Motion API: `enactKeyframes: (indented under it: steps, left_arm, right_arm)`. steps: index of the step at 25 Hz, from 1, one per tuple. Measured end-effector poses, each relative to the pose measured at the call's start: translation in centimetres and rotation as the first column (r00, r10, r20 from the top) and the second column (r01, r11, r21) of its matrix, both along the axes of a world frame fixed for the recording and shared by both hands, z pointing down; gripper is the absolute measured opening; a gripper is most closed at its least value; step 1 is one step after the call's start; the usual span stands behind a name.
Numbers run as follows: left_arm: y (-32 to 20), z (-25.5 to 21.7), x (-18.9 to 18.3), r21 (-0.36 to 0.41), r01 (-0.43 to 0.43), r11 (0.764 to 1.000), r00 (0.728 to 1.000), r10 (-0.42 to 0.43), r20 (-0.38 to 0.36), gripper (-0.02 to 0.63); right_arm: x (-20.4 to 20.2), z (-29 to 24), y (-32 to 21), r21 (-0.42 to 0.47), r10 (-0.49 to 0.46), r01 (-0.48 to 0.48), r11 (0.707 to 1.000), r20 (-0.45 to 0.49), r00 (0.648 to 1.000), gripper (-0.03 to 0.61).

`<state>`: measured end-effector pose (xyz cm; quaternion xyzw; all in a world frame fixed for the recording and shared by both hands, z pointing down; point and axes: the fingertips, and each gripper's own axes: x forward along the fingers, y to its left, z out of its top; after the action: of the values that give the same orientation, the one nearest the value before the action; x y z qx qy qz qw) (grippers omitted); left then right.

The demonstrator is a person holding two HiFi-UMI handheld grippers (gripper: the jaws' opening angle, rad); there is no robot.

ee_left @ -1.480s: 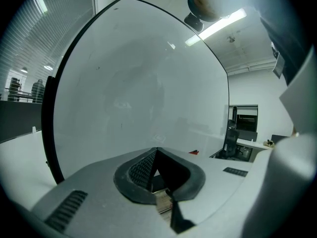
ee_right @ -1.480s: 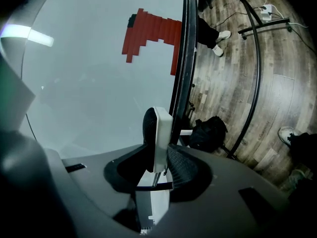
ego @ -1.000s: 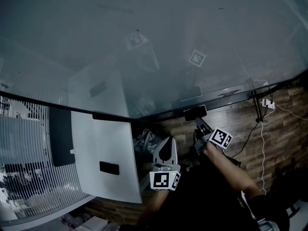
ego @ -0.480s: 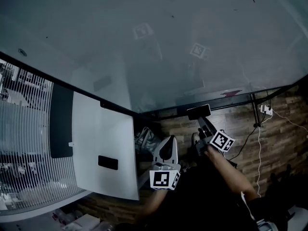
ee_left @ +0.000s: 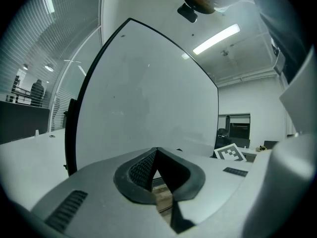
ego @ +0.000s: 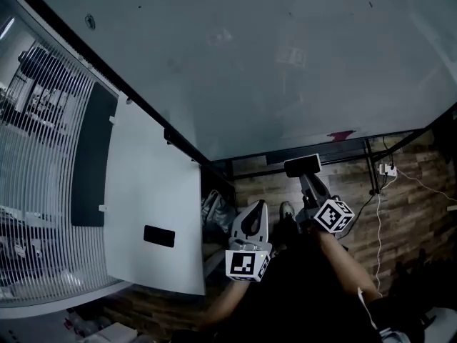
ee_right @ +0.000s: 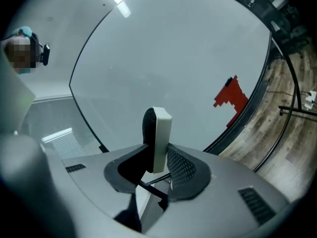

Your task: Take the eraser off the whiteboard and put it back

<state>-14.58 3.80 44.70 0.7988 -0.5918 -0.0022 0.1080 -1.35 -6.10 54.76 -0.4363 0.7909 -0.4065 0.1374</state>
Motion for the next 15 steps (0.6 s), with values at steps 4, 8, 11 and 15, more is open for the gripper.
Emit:
enactKeyframes:
  steps: [4,8,11,15]
  left_arm:
    - [1.4,-0.7,-0.3,0.026,-0.018,0.999,1.000,0.018,-0.010,0.002]
    - [2.6,-1.7,-0.6,0.052,-0.027,0.998,0.999,0.028,-0.020,0.002]
    - [3.4,-2.2,-0.6,0.055,-0.036,0.998,0.999,0.038,-0.033,0.002]
    - [3.8,-2.6,-0.2,0.052,-0.045,0.998,0.998,0.048,-0.048,0.002]
  right_arm:
    - [0.1,-2.5,2.1,0.076,0.012,-0.007,0.997,-0.068,0.998,0.123]
    - [0.6,-5.0,4.1,0.142,0.040,-0.019,0.990,-0.141,0.989,0.123]
    - [0.8,-7.0,5.5,0.190,0.051,-0.012,0.982,-0.202,0.978,0.123]
    - [1.3,-9.0,6.6,0.251,0.064,0.005,0.968,-0.269,0.961,0.123]
